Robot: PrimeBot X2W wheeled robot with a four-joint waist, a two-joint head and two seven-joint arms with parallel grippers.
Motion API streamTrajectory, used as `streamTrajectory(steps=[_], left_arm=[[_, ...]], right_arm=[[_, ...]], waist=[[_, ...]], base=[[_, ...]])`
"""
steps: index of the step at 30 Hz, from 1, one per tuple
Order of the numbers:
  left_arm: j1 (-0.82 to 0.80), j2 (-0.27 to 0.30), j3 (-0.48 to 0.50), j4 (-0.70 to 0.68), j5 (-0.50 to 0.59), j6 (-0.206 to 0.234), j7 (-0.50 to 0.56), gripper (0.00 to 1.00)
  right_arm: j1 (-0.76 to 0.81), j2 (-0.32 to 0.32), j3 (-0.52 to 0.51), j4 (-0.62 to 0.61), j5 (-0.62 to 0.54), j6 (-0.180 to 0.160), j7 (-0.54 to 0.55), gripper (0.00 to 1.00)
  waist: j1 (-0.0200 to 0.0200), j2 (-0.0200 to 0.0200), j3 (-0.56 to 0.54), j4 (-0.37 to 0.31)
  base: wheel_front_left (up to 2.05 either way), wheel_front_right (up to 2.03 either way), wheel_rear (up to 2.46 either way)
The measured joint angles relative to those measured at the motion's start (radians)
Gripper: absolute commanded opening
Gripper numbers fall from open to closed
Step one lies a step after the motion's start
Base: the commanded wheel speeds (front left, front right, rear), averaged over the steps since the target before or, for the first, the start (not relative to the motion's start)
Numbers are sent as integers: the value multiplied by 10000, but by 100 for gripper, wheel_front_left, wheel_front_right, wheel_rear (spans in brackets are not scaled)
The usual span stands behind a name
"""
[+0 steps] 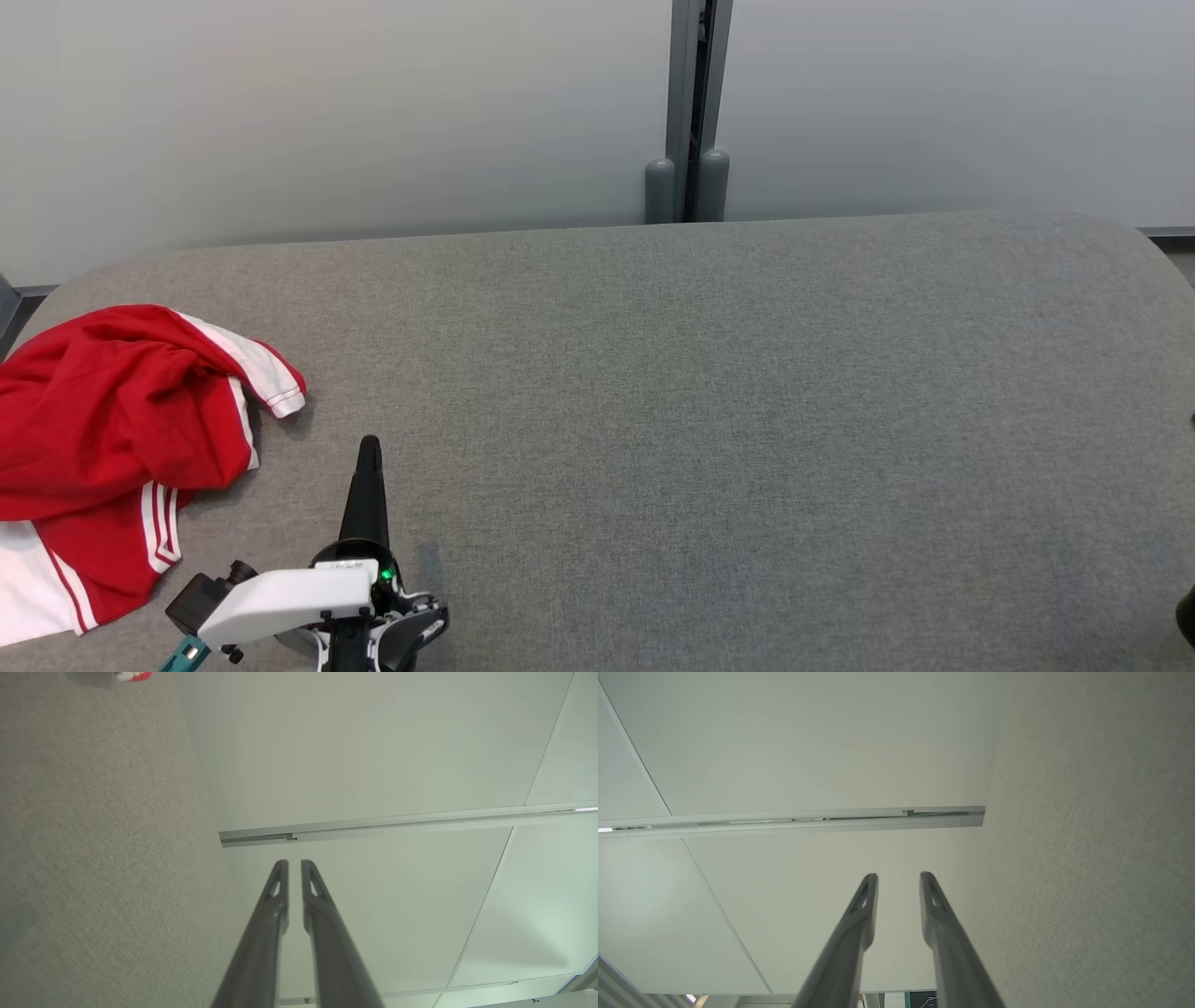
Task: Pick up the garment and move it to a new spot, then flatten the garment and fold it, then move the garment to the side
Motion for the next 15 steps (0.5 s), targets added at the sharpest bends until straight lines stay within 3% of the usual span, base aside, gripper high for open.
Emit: streamTrajectory(steps=[11, 15], left_arm=[[75, 69, 102, 10, 42, 6, 13, 100], [-66, 182, 138, -38, 506, 6, 13, 100]], right_arm=[[220, 167, 671, -510, -397, -25, -1112, 100], [329, 136, 1034, -685, -918, -25, -1607, 100]], waist=[[0, 0, -13, 9], [0, 0, -22, 11]], base=[[0, 0, 0], [0, 0, 0]])
